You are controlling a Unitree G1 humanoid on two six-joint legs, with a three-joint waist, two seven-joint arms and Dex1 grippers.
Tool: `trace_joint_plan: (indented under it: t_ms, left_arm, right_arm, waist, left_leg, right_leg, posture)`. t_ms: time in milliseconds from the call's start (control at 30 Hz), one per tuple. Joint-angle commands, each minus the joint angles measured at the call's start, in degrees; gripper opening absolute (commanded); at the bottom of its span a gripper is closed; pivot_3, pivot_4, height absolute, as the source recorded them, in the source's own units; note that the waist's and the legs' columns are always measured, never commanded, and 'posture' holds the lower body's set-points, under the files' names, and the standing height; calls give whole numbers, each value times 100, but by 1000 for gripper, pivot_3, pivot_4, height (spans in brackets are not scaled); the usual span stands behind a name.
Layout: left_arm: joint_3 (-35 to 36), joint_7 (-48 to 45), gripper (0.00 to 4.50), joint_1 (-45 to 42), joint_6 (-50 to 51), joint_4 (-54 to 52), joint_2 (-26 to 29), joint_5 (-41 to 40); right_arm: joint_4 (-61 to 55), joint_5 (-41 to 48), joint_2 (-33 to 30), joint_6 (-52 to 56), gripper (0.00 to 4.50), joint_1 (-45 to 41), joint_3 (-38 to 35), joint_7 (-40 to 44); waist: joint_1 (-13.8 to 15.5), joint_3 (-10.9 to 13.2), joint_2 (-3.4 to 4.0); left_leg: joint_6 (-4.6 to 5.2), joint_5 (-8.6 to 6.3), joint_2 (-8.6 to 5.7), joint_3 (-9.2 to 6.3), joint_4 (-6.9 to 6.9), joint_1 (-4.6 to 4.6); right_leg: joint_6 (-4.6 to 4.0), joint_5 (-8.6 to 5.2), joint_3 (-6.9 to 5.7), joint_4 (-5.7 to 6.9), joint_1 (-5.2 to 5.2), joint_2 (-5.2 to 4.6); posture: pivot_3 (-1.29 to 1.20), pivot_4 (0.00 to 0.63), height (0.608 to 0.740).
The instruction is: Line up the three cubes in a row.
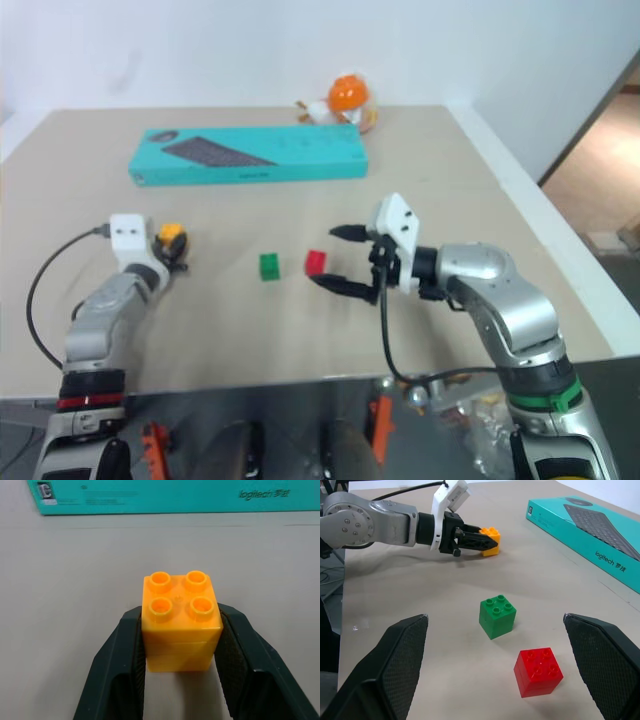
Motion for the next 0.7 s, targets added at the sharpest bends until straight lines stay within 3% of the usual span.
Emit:
trace_joint_plan:
  t_ms: [33, 167, 300, 467, 700]
  left_arm:
    - [-510, -1790, 1313, 206, -541, -570, 668, -344]
    - [-896, -3561, 1313, 406, -1018, -498, 1493, -609]
    - [-1250, -4996, 1313, 41, -1733, 415, 2069, -489]
    - [-1465, -5848, 1313, -626, -2437, 1691, 2181, -279]
    - [-1627, -6210, 1313, -1259, -3022, 2757, 1906, -10]
  right_arm:
    - [-154, 126, -39, -29, 4500, -141, -189, 80]
    - [-95, 79, -45, -81, 4500, -172, -120, 174]
    - [-48, 21, -22, -119, 4500, -201, -84, 207]
    - [-114, -9, -25, -96, 4500, -163, -89, 186]
    - [-305, 21, -89, -11, 4500, -8, -182, 56]
  waist:
    - [-3, 0, 0]
    - [-7, 0, 1]
    - [-3, 1, 2]
    - [0, 1, 3]
    - [2, 1, 2]
  left_leg:
    - [-1, 0, 0, 2, -2, 1]
    - [-3, -2, 3, 6, -11, 2]
    - [-3, -2, 8, 3, -11, 2]
    - [-1, -1, 11, 2, -8, -2]
    - [2, -4, 5, 9, -9, -9]
  right_leg:
    - [-3, -2, 1, 0, -1, -1]
    - [-31, -19, 3, -2, -5, -6]
    - [-50, -26, -1, -1, -9, -16]
    - [-58, -24, -16, -2, -9, -15]
    - [-30, -23, -15, -2, -13, -13]
  posture:
    - [0, 150, 740]
    - [0, 150, 740]
    - [0, 150, 740]
    - [0, 150, 740]
    - [0, 150, 740]
